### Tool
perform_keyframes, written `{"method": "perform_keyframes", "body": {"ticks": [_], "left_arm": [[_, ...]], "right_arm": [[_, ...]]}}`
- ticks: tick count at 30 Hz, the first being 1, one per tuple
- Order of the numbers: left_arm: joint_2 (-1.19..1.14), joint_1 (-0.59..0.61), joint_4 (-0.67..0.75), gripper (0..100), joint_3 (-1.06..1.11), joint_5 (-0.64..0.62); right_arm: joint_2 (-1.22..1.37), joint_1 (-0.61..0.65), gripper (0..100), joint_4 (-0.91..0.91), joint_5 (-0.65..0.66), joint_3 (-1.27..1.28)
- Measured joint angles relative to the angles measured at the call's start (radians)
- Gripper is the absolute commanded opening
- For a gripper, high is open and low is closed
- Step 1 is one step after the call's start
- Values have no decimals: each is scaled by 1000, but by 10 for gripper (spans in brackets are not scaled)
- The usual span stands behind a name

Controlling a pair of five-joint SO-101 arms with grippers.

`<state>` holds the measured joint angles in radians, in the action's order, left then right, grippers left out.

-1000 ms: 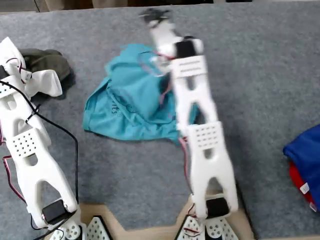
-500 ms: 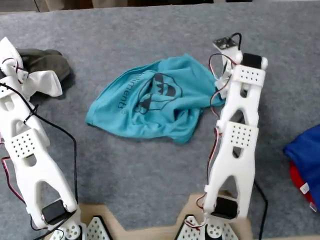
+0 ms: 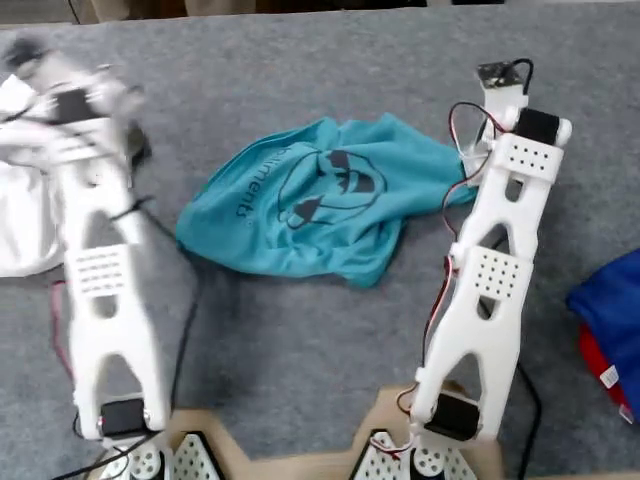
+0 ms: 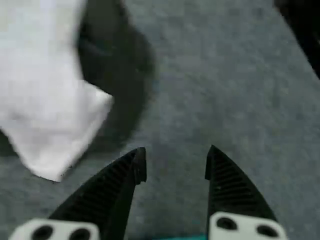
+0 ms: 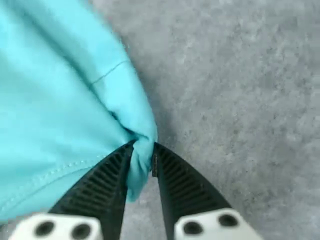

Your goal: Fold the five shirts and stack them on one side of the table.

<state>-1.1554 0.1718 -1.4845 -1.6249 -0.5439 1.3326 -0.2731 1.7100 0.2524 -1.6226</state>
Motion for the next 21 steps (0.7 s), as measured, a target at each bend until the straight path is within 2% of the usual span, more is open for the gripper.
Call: {"method": "perform_keyframes", "body": {"ticks": [4,8,17,21], "left_arm": [[-12,-169,163,207,78,15],[-57,-252,305,208,181,17],[-64,-391,331,208,198,23],[-64,-407,330,208,219,26]], "right_arm": [[34,-9,5,-31,-43,-6],[69,-17,5,-55,-46,-6],[69,-17,5,-58,-48,-6],[69,-17,5,-58,-48,-6]]}}
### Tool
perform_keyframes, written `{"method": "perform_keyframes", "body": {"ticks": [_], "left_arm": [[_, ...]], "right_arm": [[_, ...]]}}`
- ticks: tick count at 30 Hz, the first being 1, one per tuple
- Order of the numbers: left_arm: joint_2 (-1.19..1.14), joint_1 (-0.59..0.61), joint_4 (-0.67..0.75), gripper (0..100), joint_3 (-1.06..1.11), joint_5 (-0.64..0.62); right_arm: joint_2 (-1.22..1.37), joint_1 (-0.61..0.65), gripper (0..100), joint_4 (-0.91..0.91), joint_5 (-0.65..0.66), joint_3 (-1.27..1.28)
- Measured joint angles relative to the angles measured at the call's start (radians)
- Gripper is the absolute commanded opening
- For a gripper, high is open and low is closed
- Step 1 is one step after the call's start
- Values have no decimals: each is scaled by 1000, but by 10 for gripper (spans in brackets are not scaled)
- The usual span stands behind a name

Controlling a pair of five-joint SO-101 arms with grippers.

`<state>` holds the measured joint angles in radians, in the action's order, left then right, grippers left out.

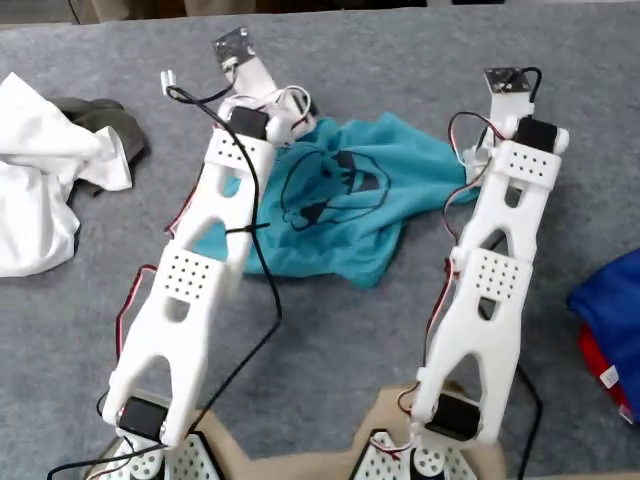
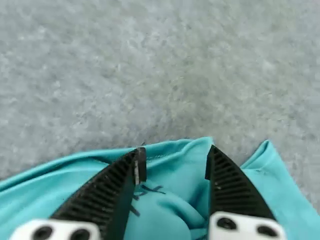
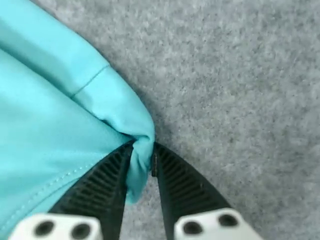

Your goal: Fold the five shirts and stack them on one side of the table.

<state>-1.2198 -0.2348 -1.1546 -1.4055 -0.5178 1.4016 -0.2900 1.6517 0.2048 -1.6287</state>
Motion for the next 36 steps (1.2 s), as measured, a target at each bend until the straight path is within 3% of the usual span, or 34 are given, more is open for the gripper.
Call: {"method": "perform_keyframes", "body": {"ticks": [6,12,19,26,31,36], "left_arm": [[0,0,-40,202,37,-3],[-9,34,78,107,176,11],[-9,51,97,17,186,66],[-9,87,97,20,187,72],[-6,149,25,20,186,72],[-11,224,-155,20,109,80]], "right_arm": [[0,0,5,0,0,0],[0,0,5,0,0,0],[0,0,5,0,0,0],[0,0,5,0,0,0],[0,0,5,-6,0,0],[0,0,5,-15,0,0]]}}
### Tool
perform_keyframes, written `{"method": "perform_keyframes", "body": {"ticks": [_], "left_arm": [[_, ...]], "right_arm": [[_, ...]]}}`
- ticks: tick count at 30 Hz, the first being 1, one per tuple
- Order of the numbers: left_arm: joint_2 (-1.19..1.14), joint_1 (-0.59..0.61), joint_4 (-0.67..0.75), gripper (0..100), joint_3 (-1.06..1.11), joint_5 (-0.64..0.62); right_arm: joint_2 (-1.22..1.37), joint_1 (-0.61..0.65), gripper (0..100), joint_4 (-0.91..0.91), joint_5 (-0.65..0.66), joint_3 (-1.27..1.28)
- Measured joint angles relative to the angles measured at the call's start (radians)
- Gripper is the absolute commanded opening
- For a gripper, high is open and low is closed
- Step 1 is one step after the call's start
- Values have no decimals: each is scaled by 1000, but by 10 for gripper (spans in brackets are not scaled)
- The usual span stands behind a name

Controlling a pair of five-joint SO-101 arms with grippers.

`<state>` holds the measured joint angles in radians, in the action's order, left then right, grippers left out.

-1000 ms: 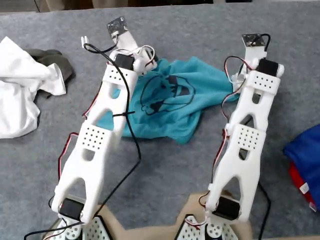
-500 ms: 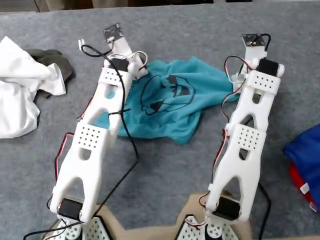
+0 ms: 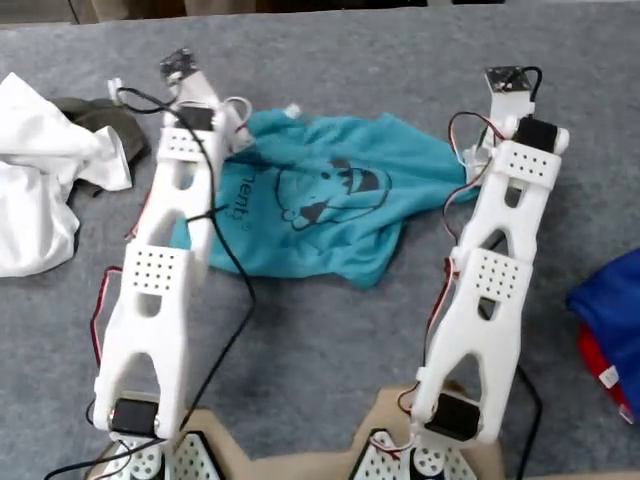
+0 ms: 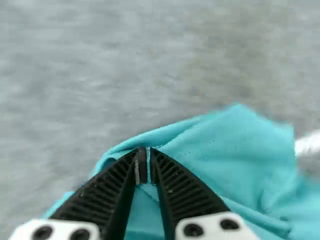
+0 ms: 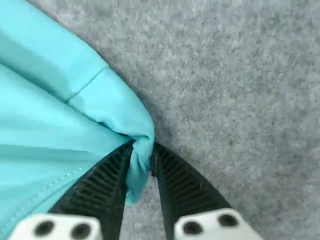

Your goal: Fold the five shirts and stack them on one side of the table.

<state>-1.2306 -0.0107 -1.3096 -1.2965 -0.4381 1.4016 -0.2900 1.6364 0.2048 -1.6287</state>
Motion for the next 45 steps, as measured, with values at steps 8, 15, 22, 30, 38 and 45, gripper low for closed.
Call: {"method": "perform_keyframes", "body": {"ticks": [8,15,22,30,38,45], "left_arm": [[-2,74,-371,20,-80,181],[-2,120,-413,20,-84,193],[-2,120,-413,43,-84,193],[-6,129,-430,171,-267,195],[41,91,-278,174,-325,54],[38,-28,176,171,-157,-20]], "right_arm": [[0,2,5,-9,0,0],[0,3,5,-9,0,0],[0,3,5,-9,9,0],[0,-3,5,-9,9,0],[0,-2,5,-9,9,0],[0,-2,5,-9,9,0]]}}
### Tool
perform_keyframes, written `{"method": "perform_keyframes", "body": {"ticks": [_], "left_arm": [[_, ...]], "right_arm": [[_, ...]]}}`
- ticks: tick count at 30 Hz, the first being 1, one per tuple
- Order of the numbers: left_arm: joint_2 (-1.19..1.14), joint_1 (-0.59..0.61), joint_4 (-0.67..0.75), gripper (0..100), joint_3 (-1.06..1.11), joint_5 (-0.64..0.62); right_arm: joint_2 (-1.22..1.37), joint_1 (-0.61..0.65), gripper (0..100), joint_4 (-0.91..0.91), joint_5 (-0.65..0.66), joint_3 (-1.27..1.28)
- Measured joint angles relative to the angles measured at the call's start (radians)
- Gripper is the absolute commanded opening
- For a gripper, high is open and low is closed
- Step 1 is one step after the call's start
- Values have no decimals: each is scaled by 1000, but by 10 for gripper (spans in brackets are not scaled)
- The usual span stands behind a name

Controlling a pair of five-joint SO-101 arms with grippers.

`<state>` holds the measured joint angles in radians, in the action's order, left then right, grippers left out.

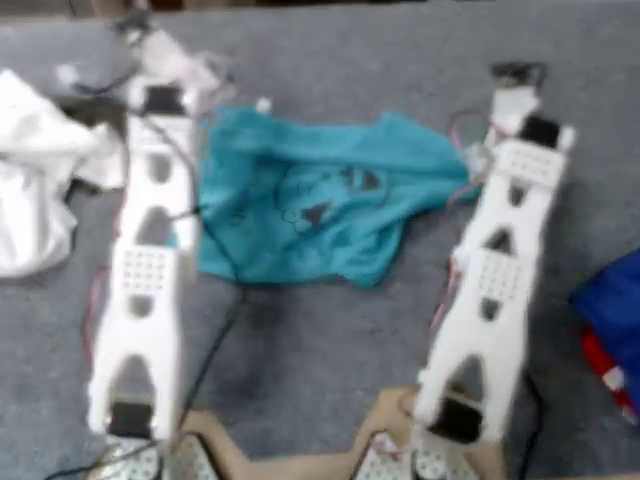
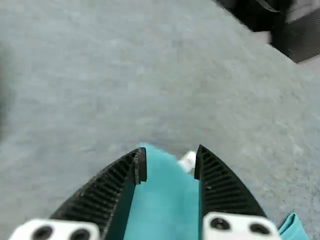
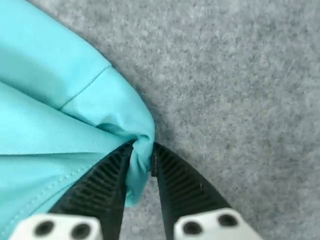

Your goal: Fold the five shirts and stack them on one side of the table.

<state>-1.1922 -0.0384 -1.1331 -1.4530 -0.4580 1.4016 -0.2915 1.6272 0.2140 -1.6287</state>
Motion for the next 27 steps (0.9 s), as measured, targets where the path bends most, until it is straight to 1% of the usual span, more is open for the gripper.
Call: {"method": "perform_keyframes", "body": {"ticks": [2,4,6,9,13,14,18,22,27], "left_arm": [[0,-29,86,171,81,0],[0,-37,137,171,141,0],[0,-37,153,171,184,0],[0,-34,138,171,215,0],[0,2,48,167,222,35],[0,12,14,150,222,44],[2,25,-98,16,224,104],[3,25,-167,19,221,180],[6,25,-305,20,207,195]], "right_arm": [[0,0,5,0,0,0],[0,0,5,0,0,0],[0,0,5,0,0,0],[0,0,5,0,0,0],[0,0,5,0,0,0],[0,0,5,0,0,0],[0,0,5,0,0,0],[0,0,5,0,0,0],[0,2,5,0,0,0]]}}
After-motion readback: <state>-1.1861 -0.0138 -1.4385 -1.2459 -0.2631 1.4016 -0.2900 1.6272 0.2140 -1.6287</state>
